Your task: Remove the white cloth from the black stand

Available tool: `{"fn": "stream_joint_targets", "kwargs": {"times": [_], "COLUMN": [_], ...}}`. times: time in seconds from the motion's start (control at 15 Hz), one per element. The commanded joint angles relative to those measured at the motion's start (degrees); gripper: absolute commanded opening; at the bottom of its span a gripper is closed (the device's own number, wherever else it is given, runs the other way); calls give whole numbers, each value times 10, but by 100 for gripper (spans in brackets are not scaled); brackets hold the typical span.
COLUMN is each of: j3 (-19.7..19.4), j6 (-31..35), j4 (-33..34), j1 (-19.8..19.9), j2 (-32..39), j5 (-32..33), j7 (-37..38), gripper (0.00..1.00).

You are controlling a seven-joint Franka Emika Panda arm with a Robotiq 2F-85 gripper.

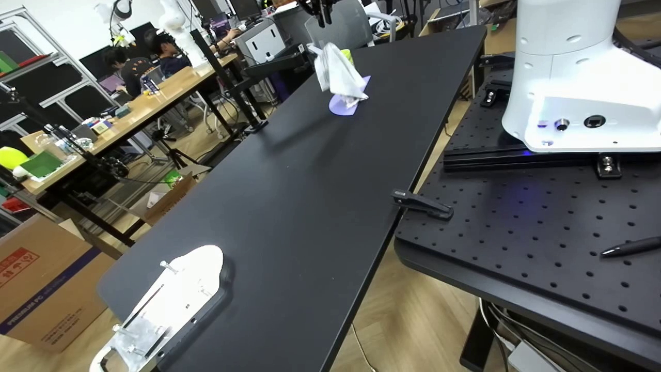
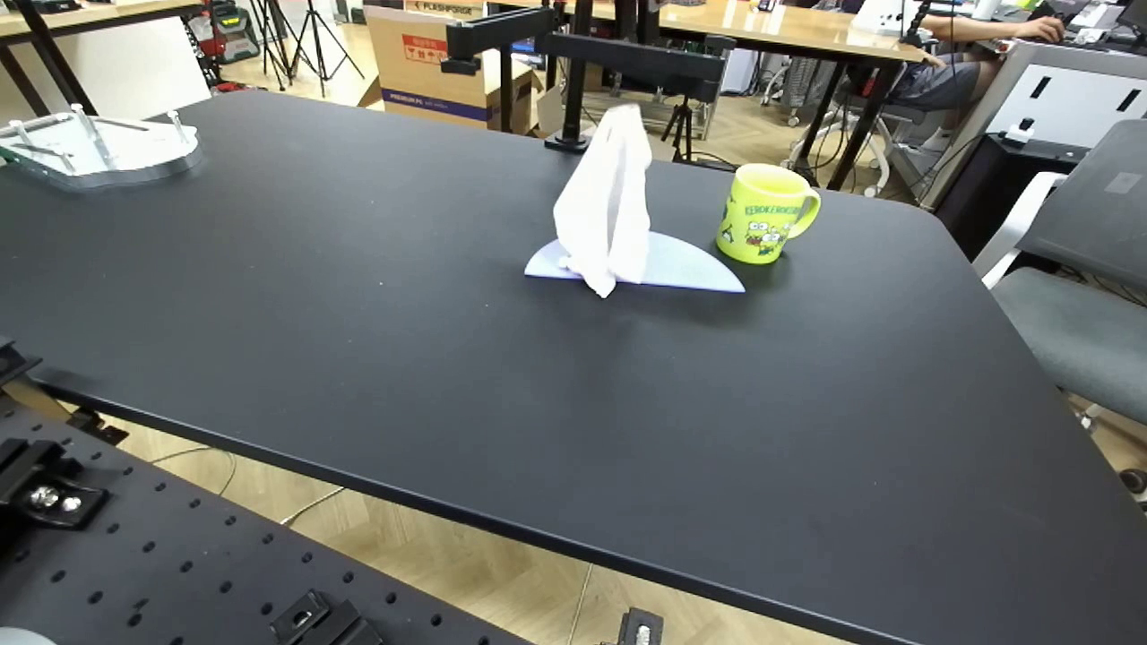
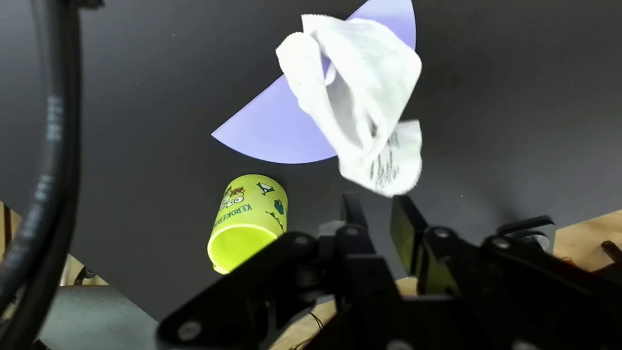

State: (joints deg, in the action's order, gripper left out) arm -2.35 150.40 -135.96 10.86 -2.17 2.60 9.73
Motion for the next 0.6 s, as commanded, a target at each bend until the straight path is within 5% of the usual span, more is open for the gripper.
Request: {"fn": "stream_joint_targets", "kwargs": {"times": [0.0, 0.4, 0.53], "j3": [-17, -9, -1], "j6": [-28, -69, -103], "j4": [28, 15, 12], "j1": [-17, -27, -26], "j2": [11, -41, -64], "j5": [-5, 82, 123], "j7": [-16, 72, 129], "gripper": [55, 95, 100]}}
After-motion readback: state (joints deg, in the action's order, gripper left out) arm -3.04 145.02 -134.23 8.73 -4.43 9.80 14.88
